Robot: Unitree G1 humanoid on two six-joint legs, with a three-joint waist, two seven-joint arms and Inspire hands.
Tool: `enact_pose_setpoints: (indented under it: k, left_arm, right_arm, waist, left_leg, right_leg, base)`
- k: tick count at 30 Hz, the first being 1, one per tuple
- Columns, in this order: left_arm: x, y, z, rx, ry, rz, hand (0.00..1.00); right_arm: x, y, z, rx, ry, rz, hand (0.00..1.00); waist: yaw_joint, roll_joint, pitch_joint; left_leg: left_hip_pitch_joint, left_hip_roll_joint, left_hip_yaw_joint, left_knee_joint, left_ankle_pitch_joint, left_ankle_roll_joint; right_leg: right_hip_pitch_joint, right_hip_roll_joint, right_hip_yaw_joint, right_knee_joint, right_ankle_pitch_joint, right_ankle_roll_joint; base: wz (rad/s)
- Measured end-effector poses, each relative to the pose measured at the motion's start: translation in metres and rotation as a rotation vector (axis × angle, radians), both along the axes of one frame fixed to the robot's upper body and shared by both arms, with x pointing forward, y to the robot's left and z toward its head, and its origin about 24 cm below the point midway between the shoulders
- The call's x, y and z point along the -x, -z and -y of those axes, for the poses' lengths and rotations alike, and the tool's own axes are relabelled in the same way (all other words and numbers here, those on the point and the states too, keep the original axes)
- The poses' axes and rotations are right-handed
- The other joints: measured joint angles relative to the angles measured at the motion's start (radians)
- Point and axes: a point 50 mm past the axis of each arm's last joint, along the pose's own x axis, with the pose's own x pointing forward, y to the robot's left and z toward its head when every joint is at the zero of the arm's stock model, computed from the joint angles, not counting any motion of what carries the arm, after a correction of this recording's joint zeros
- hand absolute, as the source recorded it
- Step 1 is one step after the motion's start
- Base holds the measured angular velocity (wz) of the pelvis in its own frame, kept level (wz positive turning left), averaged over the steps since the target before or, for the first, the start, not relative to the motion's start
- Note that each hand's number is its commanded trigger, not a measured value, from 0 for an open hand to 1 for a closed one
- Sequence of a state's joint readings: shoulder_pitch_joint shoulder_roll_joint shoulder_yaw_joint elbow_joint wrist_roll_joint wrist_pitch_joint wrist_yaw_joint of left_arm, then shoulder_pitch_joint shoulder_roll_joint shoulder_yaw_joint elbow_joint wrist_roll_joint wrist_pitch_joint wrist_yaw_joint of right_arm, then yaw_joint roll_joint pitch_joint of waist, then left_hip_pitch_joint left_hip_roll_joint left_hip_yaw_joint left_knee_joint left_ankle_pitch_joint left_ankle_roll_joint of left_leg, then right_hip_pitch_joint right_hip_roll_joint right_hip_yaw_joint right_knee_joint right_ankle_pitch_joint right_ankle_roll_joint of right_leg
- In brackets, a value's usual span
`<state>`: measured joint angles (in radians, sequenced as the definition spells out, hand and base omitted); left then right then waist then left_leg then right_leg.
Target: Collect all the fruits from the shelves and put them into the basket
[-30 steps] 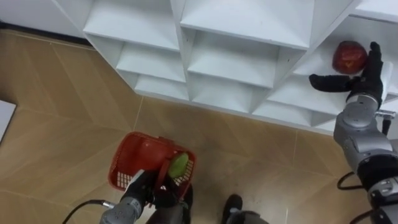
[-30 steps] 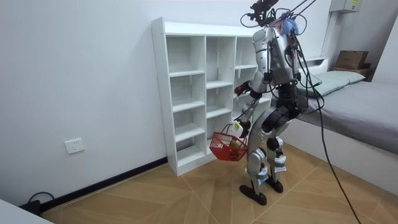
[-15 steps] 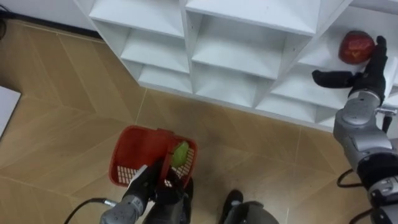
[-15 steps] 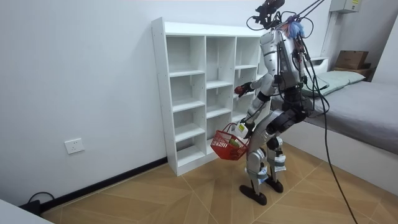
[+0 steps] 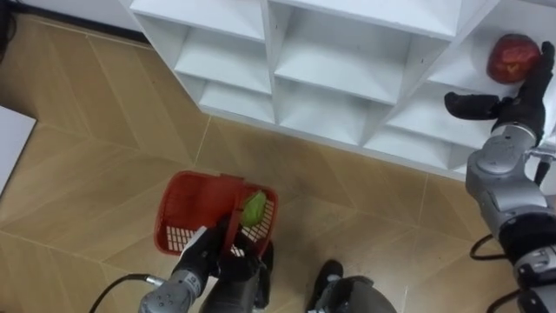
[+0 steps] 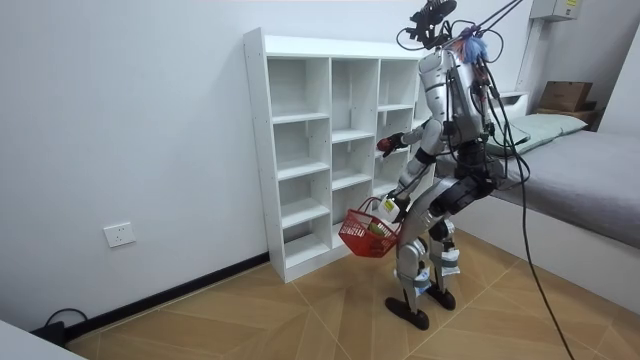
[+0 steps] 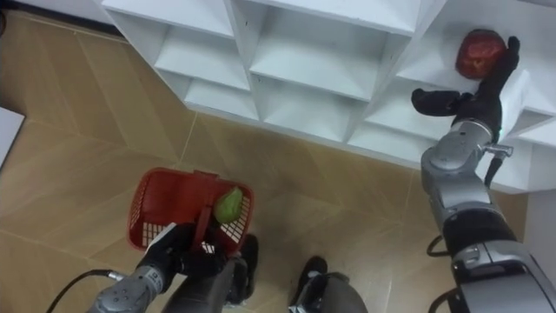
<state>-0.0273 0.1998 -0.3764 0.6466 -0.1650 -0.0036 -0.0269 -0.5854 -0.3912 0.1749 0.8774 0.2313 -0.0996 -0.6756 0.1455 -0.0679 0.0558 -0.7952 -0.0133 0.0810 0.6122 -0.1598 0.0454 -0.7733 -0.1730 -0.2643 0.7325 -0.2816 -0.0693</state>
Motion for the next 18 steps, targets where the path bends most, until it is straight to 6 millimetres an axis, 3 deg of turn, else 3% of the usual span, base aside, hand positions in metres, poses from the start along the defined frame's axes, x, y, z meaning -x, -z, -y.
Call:
enact_pose_setpoints:
  k: [18]
  left_arm:
    - [0.001, -0.001, -0.004, 0.023, -0.022, -0.001, 1.0]
  right_arm:
    - [-0.008, -0.019, -0.007, -0.077, 0.008, 0.1, 0.0]
  waist:
    - [-0.004, -0.001, 0.0002]
  left_leg:
    - [-0.012, 0.0, -0.001, 0.004, -0.001, -0.001]
  right_leg:
    - [-0.012, -0.003, 0.0, 0.014, -0.006, -0.003]
  base:
    - [0.0]
